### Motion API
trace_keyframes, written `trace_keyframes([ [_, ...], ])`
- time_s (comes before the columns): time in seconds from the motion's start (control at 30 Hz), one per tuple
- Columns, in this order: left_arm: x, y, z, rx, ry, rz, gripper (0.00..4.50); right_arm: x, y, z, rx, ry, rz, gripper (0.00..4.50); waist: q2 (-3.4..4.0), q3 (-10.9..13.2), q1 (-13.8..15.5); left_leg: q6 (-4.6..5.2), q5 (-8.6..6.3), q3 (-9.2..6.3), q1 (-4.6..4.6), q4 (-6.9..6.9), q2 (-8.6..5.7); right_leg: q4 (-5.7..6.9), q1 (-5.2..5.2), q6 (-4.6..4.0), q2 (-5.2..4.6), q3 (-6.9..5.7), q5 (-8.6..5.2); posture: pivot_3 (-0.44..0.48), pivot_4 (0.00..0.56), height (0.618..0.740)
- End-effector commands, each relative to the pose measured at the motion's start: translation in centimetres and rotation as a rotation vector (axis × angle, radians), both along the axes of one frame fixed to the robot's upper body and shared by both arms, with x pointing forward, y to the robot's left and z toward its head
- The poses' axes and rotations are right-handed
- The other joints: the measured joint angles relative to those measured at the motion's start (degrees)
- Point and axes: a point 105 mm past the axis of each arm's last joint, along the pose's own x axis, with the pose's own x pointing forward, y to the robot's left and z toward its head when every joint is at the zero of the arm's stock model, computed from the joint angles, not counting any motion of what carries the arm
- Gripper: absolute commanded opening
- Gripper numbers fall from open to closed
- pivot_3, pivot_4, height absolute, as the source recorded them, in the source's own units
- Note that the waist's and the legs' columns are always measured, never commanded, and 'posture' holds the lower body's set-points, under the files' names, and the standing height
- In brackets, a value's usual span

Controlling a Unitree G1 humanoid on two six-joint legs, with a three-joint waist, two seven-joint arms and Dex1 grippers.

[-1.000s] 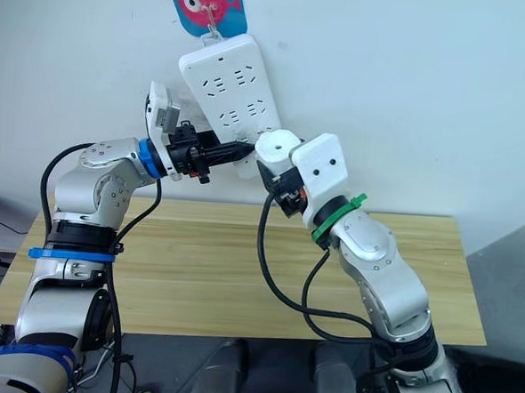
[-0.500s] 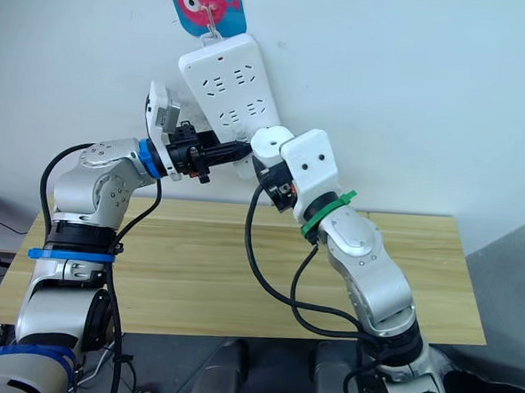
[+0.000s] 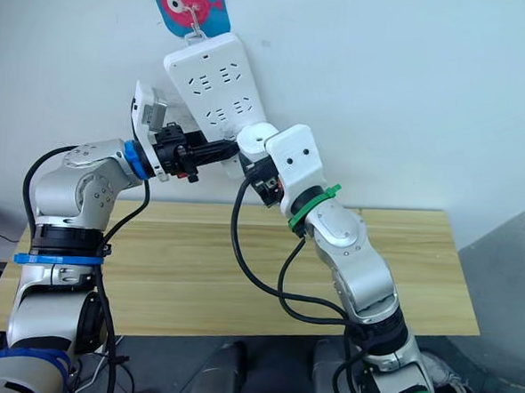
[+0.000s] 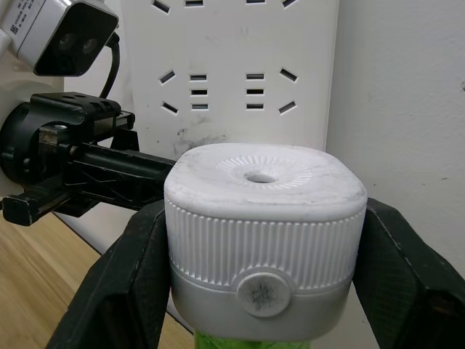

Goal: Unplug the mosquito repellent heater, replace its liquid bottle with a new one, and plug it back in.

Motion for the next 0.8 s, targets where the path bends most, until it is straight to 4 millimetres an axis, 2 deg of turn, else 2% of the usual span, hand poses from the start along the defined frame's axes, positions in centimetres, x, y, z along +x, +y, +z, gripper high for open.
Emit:
trace_keyframes([
  [0.03,-0.9,-2.0,0.6,0.001,-0.039,-0.115,1.33,0.5,-0.1,0.6,0.026,0.011,-0.007,3.37,0.0,0.0,-0.07,0.0,0.01,0.0,0.0,0.0,0.0,0.0,0.0,0.0,0.0,0.0,0.0,-0.023,0.248,0.74],
  [0.17,-0.4,-1.4,0.2,0.031,-0.053,-0.08,1.33,-0.3,-1.4,0.3,-0.007,0.013,-0.013,4.5,-0.09,-0.07,0.61,0.0,0.0,-0.04,-0.09,-0.08,-0.02,-0.13,-0.03,0.0,-0.02,-0.06,0.0,-0.026,0.251,0.74],
  [0.4,0.4,0.3,-0.5,0.105,-0.119,0.028,1.33,-3.8,-2.9,-0.6,-0.075,0.028,0.061,4.5,-0.1,-0.08,0.71,-0.14,0.07,0.0,-0.27,-0.32,-0.17,-0.52,-0.08,0.05,-0.24,-0.09,-0.04,-0.019,0.256,0.74],
  [0.47,0.3,1.3,-0.7,0.142,-0.147,0.072,2.04,-4.5,-2.8,-0.7,-0.079,0.037,0.097,4.5,-0.1,-0.09,0.46,-0.04,0.02,0.0,-0.24,-0.28,-0.17,-0.4,-0.08,0.06,-0.23,-0.08,-0.04,-0.003,0.258,0.74],
  [0.53,-0.1,2.4,-0.8,0.171,-0.166,0.11,2.51,-5.2,-2.4,-0.7,-0.091,0.039,0.151,4.5,-0.11,-0.09,0.12,0.04,-0.02,0.04,-0.12,-0.27,-0.18,-0.28,-0.05,0.06,-0.22,0.0,-0.04,0.008,0.259,0.74],
  [0.7,-2.7,4.9,-2.0,0.232,-0.151,0.16,4.04,-6.0,-1.6,-1.1,-0.114,0.035,0.242,4.5,-0.13,-0.08,-0.07,0.04,-0.01,0.03,-0.15,-0.38,-0.13,-0.33,-0.1,0.04,-0.19,-0.01,-0.06,0.046,0.263,0.74],
  [0.73,-3.3,5.3,-2.3,0.241,-0.153,0.172,4.04,-6.1,-1.4,-1.1,-0.112,0.035,0.255,4.5,-0.12,-0.08,0.13,0.04,-0.01,0.02,-0.17,-0.4,-0.12,-0.36,-0.12,0.03,-0.19,-0.03,-0.06,0.056,0.262,0.74],
  [0.8,-4.6,5.7,-2.9,0.233,-0.139,0.19,4.06,-6.3,-1.1,-1.1,-0.102,0.034,0.281,4.15,-0.12,-0.08,0.3,0.04,-0.01,0.03,-0.17,-0.45,-0.12,-0.39,-0.12,0.03,-0.21,-0.03,-0.06,0.065,0.262,0.74],
])
